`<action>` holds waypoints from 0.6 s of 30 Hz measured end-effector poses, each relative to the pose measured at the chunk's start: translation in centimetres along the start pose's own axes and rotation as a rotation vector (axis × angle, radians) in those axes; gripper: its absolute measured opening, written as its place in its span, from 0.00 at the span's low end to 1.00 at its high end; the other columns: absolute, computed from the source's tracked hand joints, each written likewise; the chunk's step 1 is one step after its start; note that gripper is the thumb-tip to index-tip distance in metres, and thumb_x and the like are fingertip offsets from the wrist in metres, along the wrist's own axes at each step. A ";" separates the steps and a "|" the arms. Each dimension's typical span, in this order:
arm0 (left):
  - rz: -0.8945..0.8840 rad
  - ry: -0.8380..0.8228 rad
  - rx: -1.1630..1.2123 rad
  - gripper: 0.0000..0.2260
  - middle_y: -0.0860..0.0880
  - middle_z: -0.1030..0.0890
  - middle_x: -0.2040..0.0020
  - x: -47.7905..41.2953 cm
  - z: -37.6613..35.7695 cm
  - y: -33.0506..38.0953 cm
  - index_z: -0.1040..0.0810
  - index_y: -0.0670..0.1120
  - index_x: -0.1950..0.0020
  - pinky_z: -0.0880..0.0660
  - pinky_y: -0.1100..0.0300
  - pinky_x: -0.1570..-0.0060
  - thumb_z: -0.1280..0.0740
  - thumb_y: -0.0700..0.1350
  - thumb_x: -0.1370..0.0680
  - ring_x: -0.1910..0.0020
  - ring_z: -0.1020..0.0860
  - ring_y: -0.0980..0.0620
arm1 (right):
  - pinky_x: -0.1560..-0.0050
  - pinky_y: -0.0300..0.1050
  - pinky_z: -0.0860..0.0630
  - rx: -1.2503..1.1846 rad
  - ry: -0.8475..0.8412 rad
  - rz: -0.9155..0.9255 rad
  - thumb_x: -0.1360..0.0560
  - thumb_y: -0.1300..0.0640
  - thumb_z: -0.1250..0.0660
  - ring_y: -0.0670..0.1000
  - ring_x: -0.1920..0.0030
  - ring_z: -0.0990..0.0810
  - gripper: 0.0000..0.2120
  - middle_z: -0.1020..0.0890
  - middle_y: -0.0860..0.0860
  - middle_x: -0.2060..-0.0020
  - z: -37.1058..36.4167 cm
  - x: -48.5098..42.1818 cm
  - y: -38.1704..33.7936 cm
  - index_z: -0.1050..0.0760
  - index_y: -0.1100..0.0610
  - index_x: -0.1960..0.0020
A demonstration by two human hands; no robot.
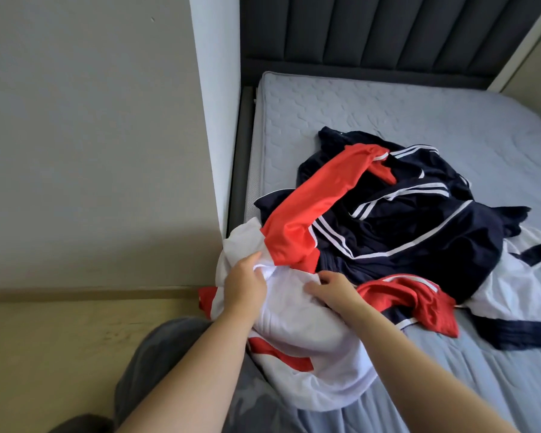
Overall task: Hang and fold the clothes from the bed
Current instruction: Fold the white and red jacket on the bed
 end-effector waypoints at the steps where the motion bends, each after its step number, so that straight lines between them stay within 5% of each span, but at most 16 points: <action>1: 0.037 0.076 0.051 0.17 0.42 0.21 0.39 -0.1 0.3 0.0 0.23 0.46 0.35 0.30 0.57 0.43 0.39 0.37 0.22 0.40 0.25 0.42 | 0.75 0.34 0.35 -0.042 0.055 0.036 0.30 0.60 0.31 0.44 0.73 0.31 0.04 0.26 0.47 0.73 0.2 -0.1 -0.3 0.25 0.58 0.62; 5: 0.327 0.407 0.316 0.14 0.39 0.19 0.44 -0.5 2.7 -0.9 0.20 0.39 0.41 0.29 0.54 0.44 0.41 0.35 0.22 0.42 0.24 0.39 | 0.74 0.38 0.36 -0.451 0.347 0.132 0.37 0.67 0.34 0.47 0.71 0.35 0.05 0.31 0.48 0.74 2.5 0.2 -2.3 0.30 0.61 0.67; 7: 0.434 0.457 0.326 0.15 0.40 0.20 0.43 -0.8 3.3 -1.4 0.21 0.41 0.40 0.30 0.55 0.45 0.43 0.34 0.22 0.42 0.24 0.40 | 0.68 0.39 0.32 -0.666 0.305 0.132 0.42 0.65 0.36 0.49 0.67 0.31 0.09 0.28 0.52 0.70 4.2 0.3 -3.2 0.28 0.64 0.61; 10: 0.016 0.470 0.173 0.17 0.41 0.21 0.44 -0.2 3.2 0.7 0.23 0.40 0.39 0.32 0.58 0.46 0.38 0.30 0.26 0.44 0.25 0.42 | 0.54 0.49 0.25 -0.852 -0.038 0.138 0.33 0.66 0.35 0.57 0.56 0.22 0.14 0.21 0.59 0.56 5.4 0.3 -3.8 0.25 0.65 0.48; 13: -0.423 0.244 0.046 0.18 0.44 0.20 0.43 0.9 1.0 2.2 0.23 0.41 0.37 0.33 0.61 0.41 0.36 0.31 0.26 0.42 0.25 0.46 | 0.42 0.50 0.25 -0.884 -0.360 0.074 0.26 0.45 0.35 0.56 0.41 0.21 0.22 0.20 0.57 0.41 4.4 0.8 -4.1 0.23 0.57 0.38; 15: -0.292 -0.085 0.122 0.19 0.49 0.23 0.37 1.1 -0.4 1.7 0.28 0.47 0.30 0.33 0.63 0.40 0.38 0.38 0.22 0.38 0.25 0.50 | 0.47 0.46 0.22 -0.808 -0.388 -0.096 0.31 0.34 0.34 0.53 0.42 0.19 0.29 0.19 0.55 0.42 3.3 0.7 -3.9 0.20 0.55 0.41; 18: -0.099 -0.402 0.072 0.19 0.52 0.25 0.34 1.0 -2.0 0.3 0.32 0.53 0.28 0.31 0.61 0.37 0.40 0.45 0.19 0.36 0.26 0.52 | 0.60 0.43 0.20 -0.688 -0.306 -0.413 0.31 0.33 0.33 0.53 0.56 0.15 0.28 0.15 0.55 0.52 2.4 -0.1 -2.5 0.18 0.57 0.49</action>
Point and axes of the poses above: each hand's wrist, its own x-axis away from the middle knuckle, its own z-axis out of the back of the hand, y = z × x, the point moved 2 cm from there along -x, towards the middle knuckle
